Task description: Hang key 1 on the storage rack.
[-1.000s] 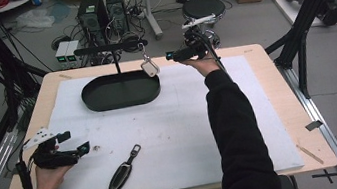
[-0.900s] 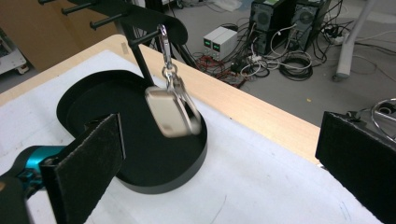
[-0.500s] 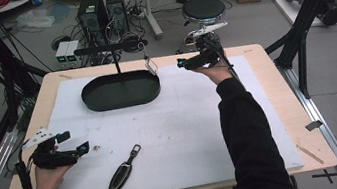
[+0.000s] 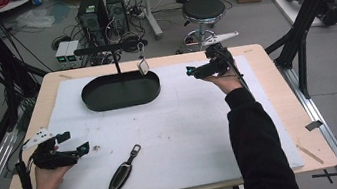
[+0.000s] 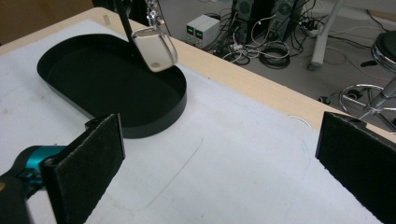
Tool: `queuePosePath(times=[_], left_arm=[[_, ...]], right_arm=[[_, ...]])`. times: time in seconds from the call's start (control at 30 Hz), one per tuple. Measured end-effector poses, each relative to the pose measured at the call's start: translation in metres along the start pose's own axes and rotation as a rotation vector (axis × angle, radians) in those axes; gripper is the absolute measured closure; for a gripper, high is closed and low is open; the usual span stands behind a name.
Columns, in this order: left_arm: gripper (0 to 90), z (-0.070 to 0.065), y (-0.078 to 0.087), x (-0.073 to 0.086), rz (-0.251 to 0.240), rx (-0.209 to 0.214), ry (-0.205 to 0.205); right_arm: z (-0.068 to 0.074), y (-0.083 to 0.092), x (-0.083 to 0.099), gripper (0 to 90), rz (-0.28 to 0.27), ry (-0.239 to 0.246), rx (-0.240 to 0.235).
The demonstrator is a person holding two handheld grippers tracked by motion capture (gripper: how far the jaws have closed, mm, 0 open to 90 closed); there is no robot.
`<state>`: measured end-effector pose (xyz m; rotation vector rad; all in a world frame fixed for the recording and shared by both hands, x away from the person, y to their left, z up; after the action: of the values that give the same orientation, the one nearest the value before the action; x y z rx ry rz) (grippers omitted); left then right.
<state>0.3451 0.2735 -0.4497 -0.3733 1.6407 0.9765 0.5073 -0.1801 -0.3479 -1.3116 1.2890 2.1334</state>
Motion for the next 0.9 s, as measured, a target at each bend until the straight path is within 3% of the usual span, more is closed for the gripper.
queuePosePath(times=[0.13, 0.4, 0.9], left_arm=[[1.8, 0.0, 0.0, 0.0, 0.001, 0.0, 0.0], [1.8, -0.001, 0.0, 0.0, 0.006, 0.006, -0.007], [1.8, -0.002, 0.0, 0.0, 0.005, 0.009, -0.005]], right_arm=[[0.0, 0.007, 0.012, 0.6, 0.003, 0.022, 0.007], [-0.002, 0.024, 0.029, 0.6, -0.011, 0.023, 0.018], [-0.012, 0.059, 0.066, 0.6, -0.044, -0.029, 0.005]])
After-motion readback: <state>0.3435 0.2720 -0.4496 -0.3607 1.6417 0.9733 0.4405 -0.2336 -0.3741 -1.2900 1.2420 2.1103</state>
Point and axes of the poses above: each handheld gripper's, and its own axes: y roughly backward along the jaws, x roughly out of its underside, z roughly to its left, the point moved 6 cm from there along -y, roughly forward along the jaws, and after that the axes turned 11 degrees about -y, right-handed, at the moved point
